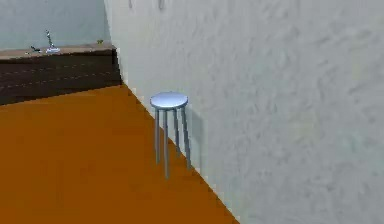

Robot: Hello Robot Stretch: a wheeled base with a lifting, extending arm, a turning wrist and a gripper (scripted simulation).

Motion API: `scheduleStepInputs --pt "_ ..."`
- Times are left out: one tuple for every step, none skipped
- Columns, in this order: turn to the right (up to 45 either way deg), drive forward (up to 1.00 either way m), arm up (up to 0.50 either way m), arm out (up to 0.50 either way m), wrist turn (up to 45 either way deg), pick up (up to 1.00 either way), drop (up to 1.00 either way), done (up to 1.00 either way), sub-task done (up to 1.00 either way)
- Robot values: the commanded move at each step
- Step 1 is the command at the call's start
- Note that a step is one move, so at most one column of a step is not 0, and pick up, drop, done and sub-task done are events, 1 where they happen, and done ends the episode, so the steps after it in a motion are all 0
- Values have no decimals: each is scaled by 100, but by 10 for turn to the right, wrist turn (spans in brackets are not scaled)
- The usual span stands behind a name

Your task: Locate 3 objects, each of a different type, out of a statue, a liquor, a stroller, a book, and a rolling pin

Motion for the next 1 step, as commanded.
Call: scheduleStepInputs --pt "-360 0 0 0 0 0 0 0 0"
